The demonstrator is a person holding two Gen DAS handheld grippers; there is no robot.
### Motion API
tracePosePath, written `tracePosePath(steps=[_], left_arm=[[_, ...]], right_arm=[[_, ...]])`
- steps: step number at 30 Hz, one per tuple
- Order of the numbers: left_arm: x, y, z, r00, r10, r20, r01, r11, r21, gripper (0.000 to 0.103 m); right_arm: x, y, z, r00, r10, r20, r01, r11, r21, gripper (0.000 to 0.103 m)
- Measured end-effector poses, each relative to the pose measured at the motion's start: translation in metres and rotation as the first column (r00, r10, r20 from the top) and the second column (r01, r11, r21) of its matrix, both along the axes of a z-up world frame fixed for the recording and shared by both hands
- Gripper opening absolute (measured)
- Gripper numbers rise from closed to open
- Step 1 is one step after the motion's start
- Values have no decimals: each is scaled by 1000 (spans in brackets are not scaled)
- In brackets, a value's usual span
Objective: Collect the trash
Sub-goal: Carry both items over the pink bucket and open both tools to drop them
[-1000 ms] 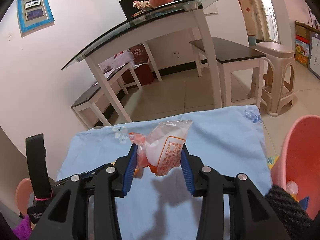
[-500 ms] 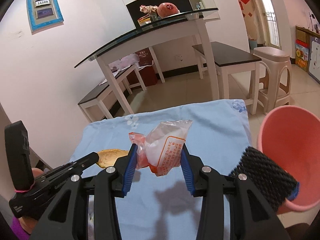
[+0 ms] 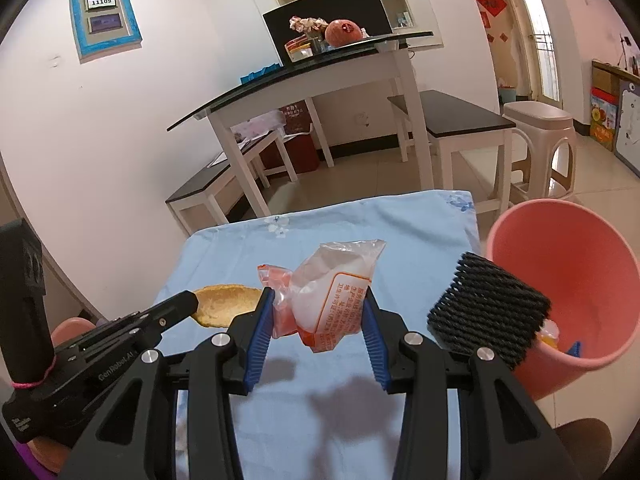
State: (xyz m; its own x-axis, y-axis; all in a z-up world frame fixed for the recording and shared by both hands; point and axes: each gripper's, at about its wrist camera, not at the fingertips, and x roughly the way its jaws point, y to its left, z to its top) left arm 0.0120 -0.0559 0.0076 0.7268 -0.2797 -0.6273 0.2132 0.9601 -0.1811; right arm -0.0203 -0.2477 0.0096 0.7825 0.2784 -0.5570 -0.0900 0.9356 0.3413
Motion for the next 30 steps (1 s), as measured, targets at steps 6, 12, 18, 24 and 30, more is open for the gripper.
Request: tracePosePath(steps=[6,12,18,24,30], left_arm=[[-13,-11,7,1000,-17,18,17,1000,-1,4],[-20,-22,14,998,-43,41,43,999,5,4],[-23,-35,19,996,-74,53,74,997,-4,4],[-23,-53,22,991,-116,60,117,993,-15,4],[-20,-75,27,984,-163,70,166,986,-30,4]], right_arm=[[-20,-12,5,999,-32,12,32,999,2,42],[-34,-30,9,997,-76,25,76,997,12,42],[-41,-53,13,991,-130,33,130,991,23,42],[-45,-86,14,978,-204,34,202,979,38,42],[-52,-125,10,959,-281,20,280,958,57,42]])
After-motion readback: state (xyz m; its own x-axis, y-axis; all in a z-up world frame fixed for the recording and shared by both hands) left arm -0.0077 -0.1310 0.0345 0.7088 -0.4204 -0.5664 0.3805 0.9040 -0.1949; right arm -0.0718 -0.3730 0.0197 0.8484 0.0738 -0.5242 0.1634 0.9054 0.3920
